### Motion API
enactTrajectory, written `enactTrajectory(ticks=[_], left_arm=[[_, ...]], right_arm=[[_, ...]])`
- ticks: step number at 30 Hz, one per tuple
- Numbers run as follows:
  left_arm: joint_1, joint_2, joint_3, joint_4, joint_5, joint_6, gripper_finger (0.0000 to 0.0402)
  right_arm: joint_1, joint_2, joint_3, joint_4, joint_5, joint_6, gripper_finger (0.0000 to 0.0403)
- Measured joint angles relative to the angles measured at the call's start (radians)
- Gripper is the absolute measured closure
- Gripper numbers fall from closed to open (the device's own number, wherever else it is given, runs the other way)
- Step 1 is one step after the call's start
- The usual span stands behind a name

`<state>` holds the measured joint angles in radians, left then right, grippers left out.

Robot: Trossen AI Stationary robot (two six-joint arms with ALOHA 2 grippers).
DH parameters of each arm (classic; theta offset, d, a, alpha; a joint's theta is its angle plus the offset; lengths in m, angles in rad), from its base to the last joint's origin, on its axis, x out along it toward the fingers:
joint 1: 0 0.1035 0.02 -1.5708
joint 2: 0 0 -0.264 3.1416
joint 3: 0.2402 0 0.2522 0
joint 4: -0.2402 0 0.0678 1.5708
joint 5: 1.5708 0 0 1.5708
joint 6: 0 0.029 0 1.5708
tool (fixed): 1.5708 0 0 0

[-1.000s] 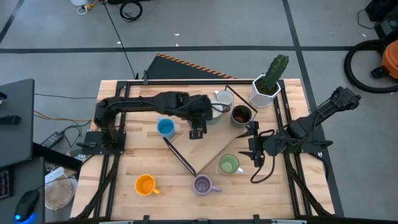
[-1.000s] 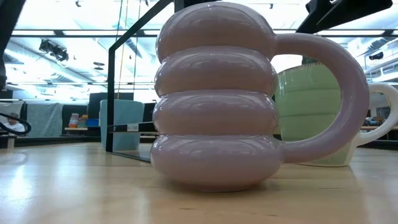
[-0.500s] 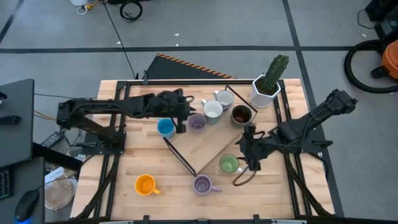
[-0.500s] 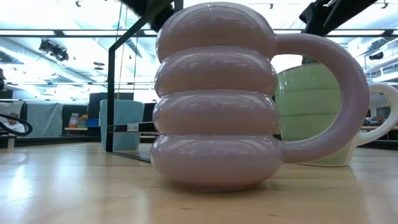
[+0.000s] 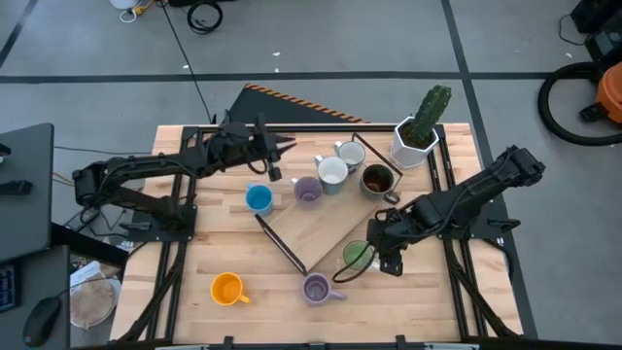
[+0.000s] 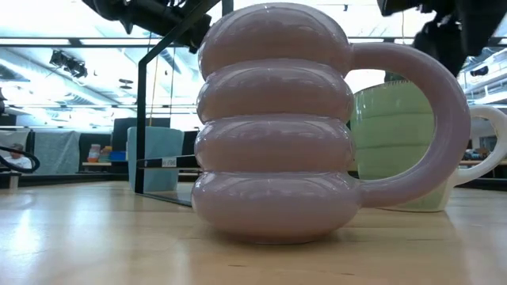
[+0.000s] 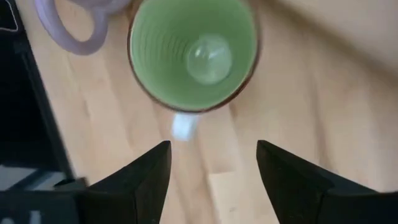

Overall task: Place coffee mugs
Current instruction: Put the green mug on the shelf

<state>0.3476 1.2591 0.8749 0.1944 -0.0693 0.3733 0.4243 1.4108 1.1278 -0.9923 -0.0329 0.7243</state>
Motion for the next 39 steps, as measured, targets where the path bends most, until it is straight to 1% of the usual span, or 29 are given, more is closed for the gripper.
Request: enactTrajectory(ticks=[3,8,11,14,17,23,25,28,32,35,36,39], left_arm=[[0.023,0.002,0.0,0.03,0.039,-0.025,0.0338],[0.044,0.003,0.0,0.042,0.042,-0.085,0.0338],[0.042,0.003,0.0,0.041,0.041,-0.115,0.0338],[0.029,0.003,0.0,0.037,0.056,-0.144,0.0338],[0.009,-0.01,0.001,0.014,0.09,-0.158,0.0338],[-0.051,-0.034,0.002,0.015,0.092,-0.154,0.0338],[-0.064,-0.05,0.002,-0.015,0.091,-0.154,0.0338],[-0.089,-0.059,0.003,-0.016,0.089,-0.165,0.0338],[-0.122,-0.081,0.003,-0.056,0.089,-0.192,0.0338],[-0.135,-0.102,0.0,-0.125,0.092,-0.206,0.0338],[-0.137,-0.103,0.001,-0.12,0.092,-0.206,0.0338],[-0.142,-0.11,0.002,-0.161,0.088,-0.212,0.0338]], right_arm=[[0.003,0.038,0.0,0.001,-0.023,0.064,0.0167],[0.033,0.104,0.0,0.03,-0.042,0.152,0.0167],[0.062,0.14,0.0,0.035,-0.033,0.2,0.0167],[0.094,0.173,0.0,0.046,-0.007,0.236,0.0167],[0.117,0.203,0.0,0.059,0.048,0.254,0.0167],[0.123,0.241,0.0,0.101,0.109,0.256,0.0168],[0.124,0.246,0.0,0.103,0.131,0.256,0.0172],[0.119,0.25,0.0,0.109,0.14,0.261,0.0188],[0.109,0.258,0.0,0.124,0.137,0.271,0.0222],[0.11,0.258,0.0,0.13,0.136,0.267,0.0254],[0.11,0.258,0.0,0.131,0.135,0.265,0.0267],[0.102,0.258,0.0,0.13,0.113,0.248,0.0311]])
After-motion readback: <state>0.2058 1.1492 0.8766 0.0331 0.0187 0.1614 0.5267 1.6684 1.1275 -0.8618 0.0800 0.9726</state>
